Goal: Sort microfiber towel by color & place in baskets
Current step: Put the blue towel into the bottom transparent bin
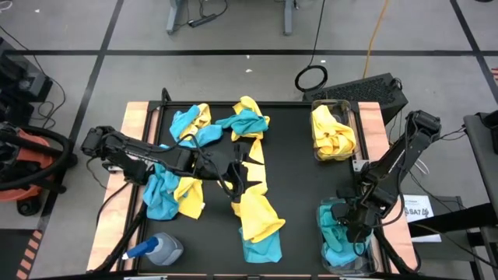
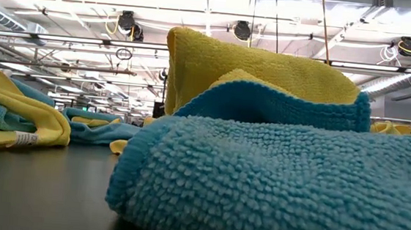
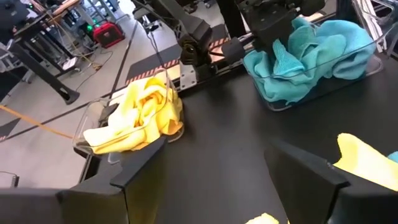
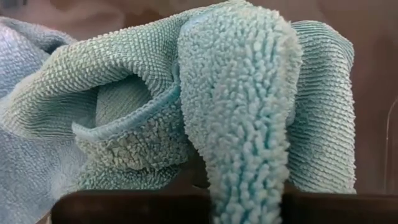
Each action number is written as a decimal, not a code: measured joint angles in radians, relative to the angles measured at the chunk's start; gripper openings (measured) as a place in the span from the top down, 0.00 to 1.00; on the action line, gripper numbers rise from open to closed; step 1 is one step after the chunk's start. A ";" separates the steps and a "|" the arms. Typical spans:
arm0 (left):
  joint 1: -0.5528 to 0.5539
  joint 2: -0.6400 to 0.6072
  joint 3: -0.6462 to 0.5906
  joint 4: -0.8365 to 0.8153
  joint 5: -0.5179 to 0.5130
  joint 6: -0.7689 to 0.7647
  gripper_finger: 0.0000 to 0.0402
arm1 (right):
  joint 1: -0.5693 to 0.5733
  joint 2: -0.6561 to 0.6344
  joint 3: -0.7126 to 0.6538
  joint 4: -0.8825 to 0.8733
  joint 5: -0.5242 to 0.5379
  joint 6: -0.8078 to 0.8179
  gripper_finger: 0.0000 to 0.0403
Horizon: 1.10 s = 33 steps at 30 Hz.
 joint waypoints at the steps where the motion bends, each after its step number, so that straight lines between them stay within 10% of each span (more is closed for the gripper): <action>1: 0.003 0.000 0.000 0.000 0.000 0.000 0.32 | 0.000 0.000 0.000 0.003 0.000 0.005 0.97; 22: 0.007 0.000 0.000 -0.010 0.029 0.008 0.32 | 0.007 -0.024 0.267 -0.310 -0.021 0.093 0.54; 33: 0.006 0.000 0.000 -0.016 0.048 0.000 0.32 | 0.021 -0.006 0.358 -0.363 0.098 0.100 0.69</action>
